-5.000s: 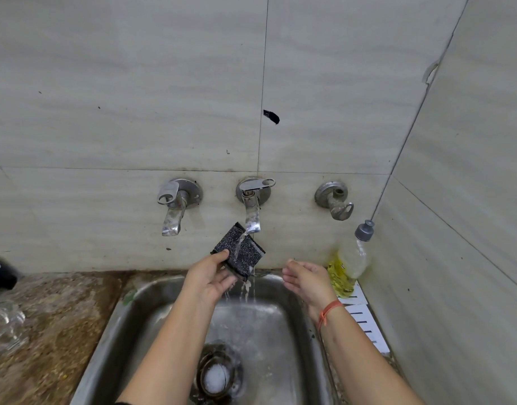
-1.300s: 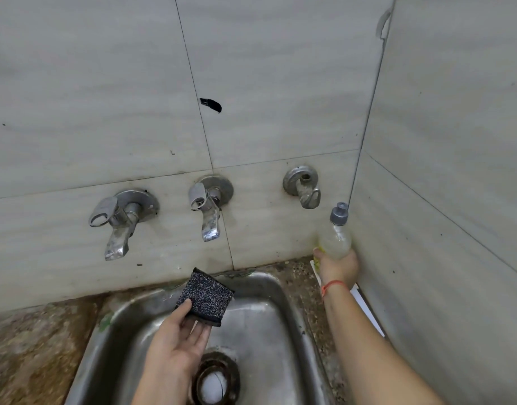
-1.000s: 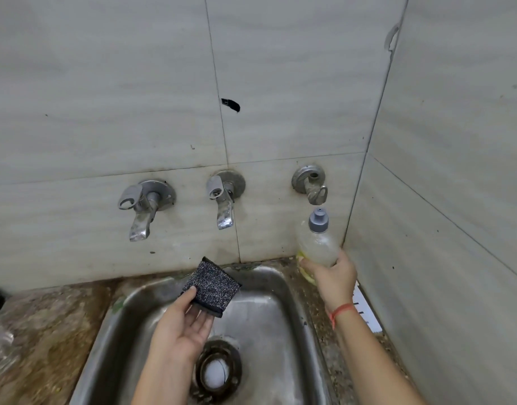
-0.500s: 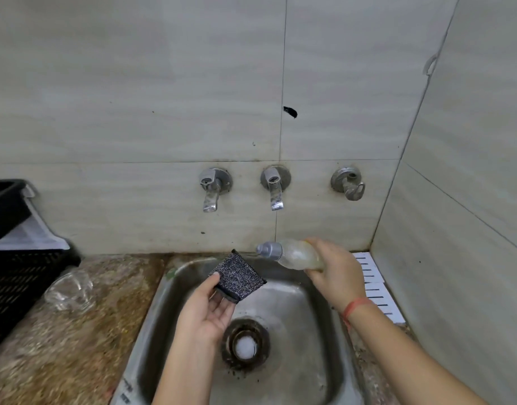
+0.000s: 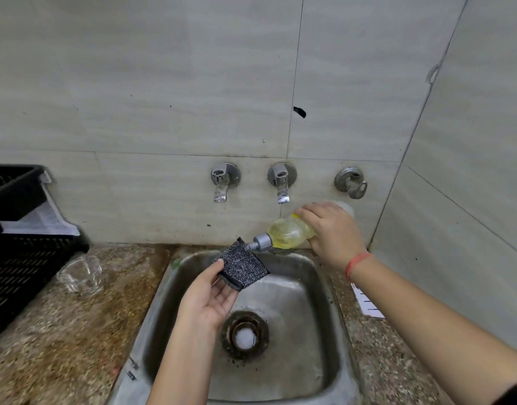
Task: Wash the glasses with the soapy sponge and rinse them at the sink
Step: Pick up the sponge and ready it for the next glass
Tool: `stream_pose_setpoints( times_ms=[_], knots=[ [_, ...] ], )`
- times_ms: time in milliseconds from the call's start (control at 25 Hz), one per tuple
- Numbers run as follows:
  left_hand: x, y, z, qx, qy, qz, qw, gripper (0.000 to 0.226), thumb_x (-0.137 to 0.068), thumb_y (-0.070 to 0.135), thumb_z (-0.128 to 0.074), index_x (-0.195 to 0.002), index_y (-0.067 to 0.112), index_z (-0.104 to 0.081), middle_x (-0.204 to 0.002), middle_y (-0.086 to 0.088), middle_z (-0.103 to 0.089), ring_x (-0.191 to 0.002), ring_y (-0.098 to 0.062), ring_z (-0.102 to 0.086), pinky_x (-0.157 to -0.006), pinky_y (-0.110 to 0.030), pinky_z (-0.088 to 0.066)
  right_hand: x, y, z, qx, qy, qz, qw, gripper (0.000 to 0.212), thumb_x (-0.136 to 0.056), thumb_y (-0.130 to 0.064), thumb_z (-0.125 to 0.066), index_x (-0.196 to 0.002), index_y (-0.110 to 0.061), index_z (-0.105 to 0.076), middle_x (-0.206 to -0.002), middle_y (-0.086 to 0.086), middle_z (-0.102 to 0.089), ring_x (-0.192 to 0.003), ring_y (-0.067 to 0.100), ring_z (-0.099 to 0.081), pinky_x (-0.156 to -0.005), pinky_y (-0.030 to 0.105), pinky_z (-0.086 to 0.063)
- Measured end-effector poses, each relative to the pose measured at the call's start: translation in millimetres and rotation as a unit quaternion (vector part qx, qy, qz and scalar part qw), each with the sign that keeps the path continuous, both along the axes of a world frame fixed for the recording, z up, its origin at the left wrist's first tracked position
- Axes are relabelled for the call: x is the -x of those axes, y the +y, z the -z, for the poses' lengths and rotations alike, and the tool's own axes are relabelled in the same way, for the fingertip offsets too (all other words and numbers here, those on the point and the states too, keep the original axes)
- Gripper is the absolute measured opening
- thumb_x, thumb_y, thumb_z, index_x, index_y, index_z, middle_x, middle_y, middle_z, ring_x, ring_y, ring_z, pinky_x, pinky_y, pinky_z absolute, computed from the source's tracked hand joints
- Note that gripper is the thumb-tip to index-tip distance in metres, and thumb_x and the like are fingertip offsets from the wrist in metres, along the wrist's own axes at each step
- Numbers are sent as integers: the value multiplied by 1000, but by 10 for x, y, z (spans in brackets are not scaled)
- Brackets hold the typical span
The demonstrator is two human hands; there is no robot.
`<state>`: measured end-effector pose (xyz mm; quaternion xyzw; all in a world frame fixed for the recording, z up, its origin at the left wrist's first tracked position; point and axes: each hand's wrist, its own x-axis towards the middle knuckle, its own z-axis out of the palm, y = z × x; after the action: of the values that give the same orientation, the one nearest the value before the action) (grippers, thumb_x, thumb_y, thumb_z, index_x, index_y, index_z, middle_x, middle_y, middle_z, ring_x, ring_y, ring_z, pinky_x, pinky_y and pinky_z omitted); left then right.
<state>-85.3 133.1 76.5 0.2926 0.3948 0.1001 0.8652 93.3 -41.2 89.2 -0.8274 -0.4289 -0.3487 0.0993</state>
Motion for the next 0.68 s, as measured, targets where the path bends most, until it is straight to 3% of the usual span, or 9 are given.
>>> stream_pose_setpoints(
  times_ms=[160, 480, 600, 680],
  knots=[
    [-11, -7, 14, -1, -3, 2, 1000, 10, -91, 16, -61, -89, 8, -56, -82, -9, -61, -73, -19, -60, -40, -23, -53, -53, 27, -121, 26, -37, -24, 999, 57, -47, -1, -71, -102, -15, -67, -99, 3, -67, -91, 26, -60, -88, 32, -38],
    [-33, -1, 57, 5, -3, 0, 1000, 11, -91, 17, -60, -87, 9, -56, -81, -8, -59, -72, -18, -58, -40, -23, -53, -74, 105, -290, 22, -67, -54, 996, 57, -51, 5, -62, -105, -13, -66, -103, 4, -67, -93, 28, -61, -87, 36, -42],
    [-43, -2, 85, 10, -9, -4, 1000, 10, -92, 16, -60, -89, 8, -56, -82, -9, -60, -73, -19, -59, -40, -23, -53, -45, 80, -244, -5, -12, -34, 999, 55, -53, 0, -70, -106, -15, -67, -103, 2, -68, -91, 29, -62, -85, 36, -45],
    [-61, -19, 102, 19, -24, -3, 1000, 8, -92, 14, -59, -91, 7, -57, -84, -10, -61, -75, -20, -60, -42, -25, -54, 55, 39, -178, -57, 89, -18, 994, 55, -57, -7, -75, -110, -21, -67, -106, 0, -69, -93, 29, -63, -81, 36, -48]
  ],
)
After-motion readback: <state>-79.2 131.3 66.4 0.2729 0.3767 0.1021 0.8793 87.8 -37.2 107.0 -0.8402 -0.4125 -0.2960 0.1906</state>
